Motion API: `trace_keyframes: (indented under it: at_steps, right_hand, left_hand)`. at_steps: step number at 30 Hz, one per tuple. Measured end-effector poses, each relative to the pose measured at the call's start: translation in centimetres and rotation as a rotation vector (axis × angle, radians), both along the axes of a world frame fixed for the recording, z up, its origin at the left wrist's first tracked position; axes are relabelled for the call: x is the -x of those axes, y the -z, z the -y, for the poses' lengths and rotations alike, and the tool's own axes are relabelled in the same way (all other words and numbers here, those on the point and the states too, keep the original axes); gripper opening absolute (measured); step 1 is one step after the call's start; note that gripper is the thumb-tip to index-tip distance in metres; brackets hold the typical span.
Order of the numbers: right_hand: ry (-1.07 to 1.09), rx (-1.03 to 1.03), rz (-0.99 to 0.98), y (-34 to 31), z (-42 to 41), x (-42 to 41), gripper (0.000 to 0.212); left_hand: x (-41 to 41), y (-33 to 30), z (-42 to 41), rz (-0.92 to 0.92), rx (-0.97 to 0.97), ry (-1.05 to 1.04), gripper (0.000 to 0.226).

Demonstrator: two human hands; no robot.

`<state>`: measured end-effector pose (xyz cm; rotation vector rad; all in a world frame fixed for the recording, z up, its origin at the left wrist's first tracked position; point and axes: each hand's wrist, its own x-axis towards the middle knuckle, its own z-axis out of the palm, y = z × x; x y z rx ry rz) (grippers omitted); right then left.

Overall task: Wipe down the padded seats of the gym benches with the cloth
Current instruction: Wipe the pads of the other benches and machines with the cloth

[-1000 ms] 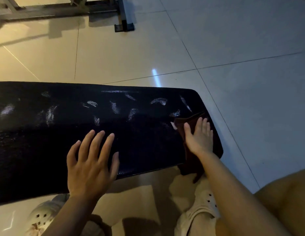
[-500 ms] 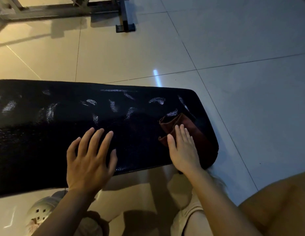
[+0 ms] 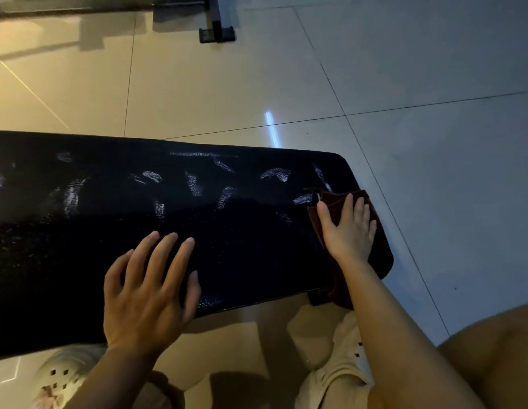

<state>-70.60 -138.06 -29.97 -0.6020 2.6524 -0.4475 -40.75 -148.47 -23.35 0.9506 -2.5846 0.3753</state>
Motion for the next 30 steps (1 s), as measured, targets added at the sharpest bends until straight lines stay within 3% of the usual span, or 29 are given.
trace_keyframes:
  at_steps: [5, 12, 15, 19, 24, 30]
  right_hand:
    - [-0.057, 0.053, -0.013, -0.3, -0.3, -1.1, 0.057]
    - [-0.371, 0.226, 0.034, -3.0, -1.0, -12.0, 0.061]
    - [-0.325, 0.241, 0.056, -2.8, -1.1, -10.8, 0.057]
    - [-0.121, 0.123, 0.001, -1.2, -1.4, -5.1, 0.069]
    - [-0.098, 0.025, -0.005, 0.4, -1.2, 0.5, 0.071]
    - [-0.180, 0.070, 0.031, -1.5, -0.9, -4.5, 0.061]
  left_hand:
    - [0.1, 0.0, -0.1, -0.017, 0.005, -0.007, 0.043]
    - [0.2, -0.5, -0.3, -0.006, -0.048, -0.028, 0.048]
    - [0.2, -0.7, -0.4, -0.007, -0.060, -0.038, 0.049]
    - [0.1, -0.7, -0.4, -0.010, -0.066, -0.029, 0.049]
    - [0.1, -0.2, -0.1, -0.008, -0.015, 0.005, 0.045]
    - [0.1, -0.1, -0.1, -0.003, -0.024, -0.012, 0.046]
